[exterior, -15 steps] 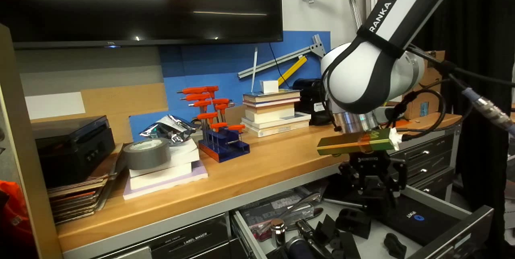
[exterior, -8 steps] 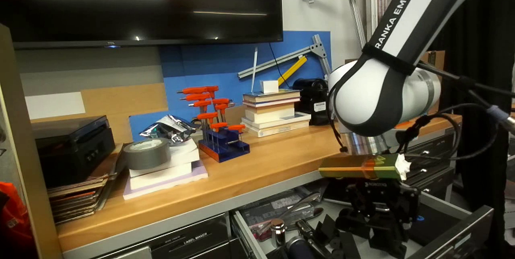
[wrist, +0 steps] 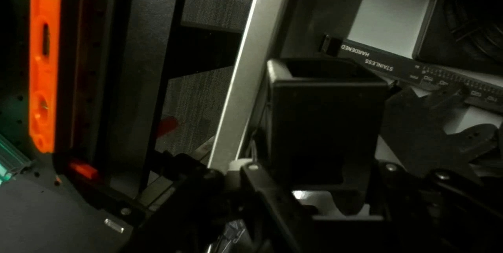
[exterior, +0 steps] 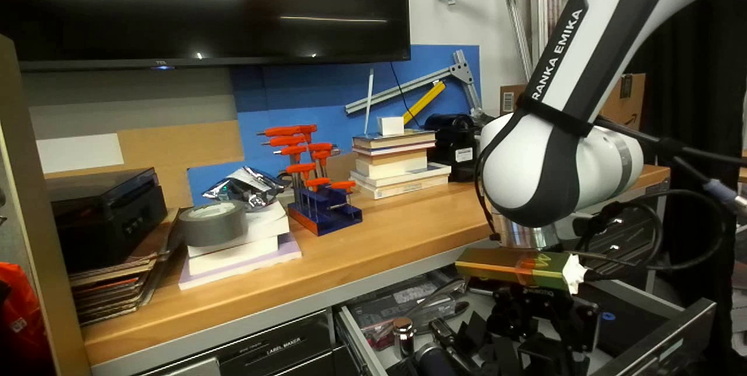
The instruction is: Pick up the black objects from the counter and put them in the open drawer and close it
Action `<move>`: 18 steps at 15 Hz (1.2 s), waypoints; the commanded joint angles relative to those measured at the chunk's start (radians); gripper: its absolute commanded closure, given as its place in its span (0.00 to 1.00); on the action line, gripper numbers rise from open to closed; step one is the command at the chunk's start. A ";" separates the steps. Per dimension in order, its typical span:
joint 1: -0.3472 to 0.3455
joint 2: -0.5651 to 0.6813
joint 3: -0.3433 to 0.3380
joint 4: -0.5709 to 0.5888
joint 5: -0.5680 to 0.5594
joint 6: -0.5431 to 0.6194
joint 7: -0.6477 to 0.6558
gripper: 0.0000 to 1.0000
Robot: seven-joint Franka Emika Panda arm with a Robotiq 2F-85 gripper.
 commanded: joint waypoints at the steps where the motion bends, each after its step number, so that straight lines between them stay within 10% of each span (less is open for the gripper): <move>1: 0.016 0.047 0.004 0.031 0.019 0.058 0.028 0.72; 5: 0.024 0.081 -0.007 0.038 0.015 0.083 0.044 0.72; 7: 0.028 0.091 -0.012 0.045 0.009 0.070 0.062 0.25; 12: 0.046 0.080 -0.023 0.062 -0.033 0.035 0.101 0.00; 18: 0.071 0.010 -0.023 0.117 -0.129 -0.104 0.165 0.00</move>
